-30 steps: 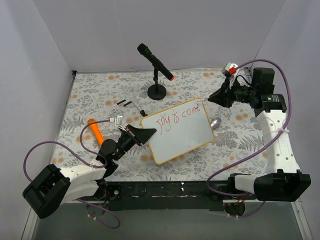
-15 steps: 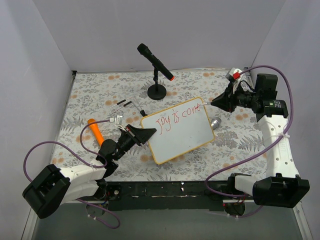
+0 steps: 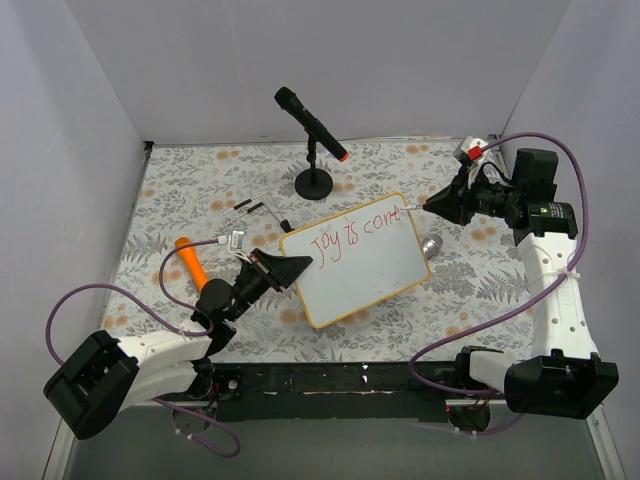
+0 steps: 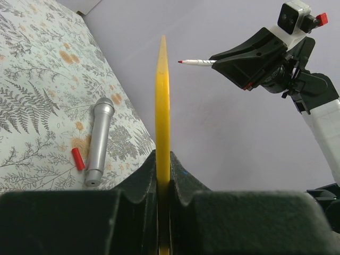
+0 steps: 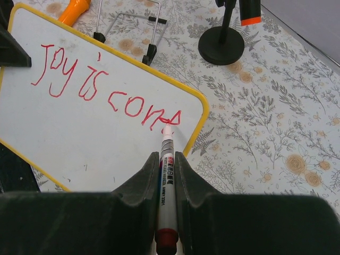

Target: Write a sentence on the whiteboard

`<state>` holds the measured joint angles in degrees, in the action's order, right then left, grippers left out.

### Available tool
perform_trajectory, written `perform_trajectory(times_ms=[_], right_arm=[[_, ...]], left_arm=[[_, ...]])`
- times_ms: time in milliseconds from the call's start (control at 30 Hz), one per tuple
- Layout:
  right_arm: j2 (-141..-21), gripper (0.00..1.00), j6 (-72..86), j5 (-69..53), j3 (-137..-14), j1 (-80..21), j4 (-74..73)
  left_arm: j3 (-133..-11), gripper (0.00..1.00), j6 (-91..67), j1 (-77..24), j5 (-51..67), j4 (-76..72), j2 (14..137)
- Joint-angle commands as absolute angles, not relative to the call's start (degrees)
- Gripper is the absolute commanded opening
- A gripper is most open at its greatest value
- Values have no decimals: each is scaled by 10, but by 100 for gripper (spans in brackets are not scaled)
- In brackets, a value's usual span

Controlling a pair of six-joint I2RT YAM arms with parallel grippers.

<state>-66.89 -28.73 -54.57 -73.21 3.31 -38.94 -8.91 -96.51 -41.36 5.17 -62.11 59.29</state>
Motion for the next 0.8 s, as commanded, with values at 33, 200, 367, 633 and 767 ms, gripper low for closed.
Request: perform_trajectory(times_ms=[33,200,367,633,767], right_arm=[[-661,1,-292,-544,-736,38,-375],[-662,1,-289,-523,-737,38,-374],[-669,1,-276,-504,-739,38,-363],[-688,1,-259,-512,-732,37,-352],[-693,1,-256,-510,-732,35,-345]], left_arm=[[-96,0,-982,-410,46,-683,572],[-98,0,-984,-408,48,-686,575],[-101,0,-983,-407,48,-682,573],[-101,0,-984,-407,54,-693,581],[-100,0,-984,-407,53,-694,580]])
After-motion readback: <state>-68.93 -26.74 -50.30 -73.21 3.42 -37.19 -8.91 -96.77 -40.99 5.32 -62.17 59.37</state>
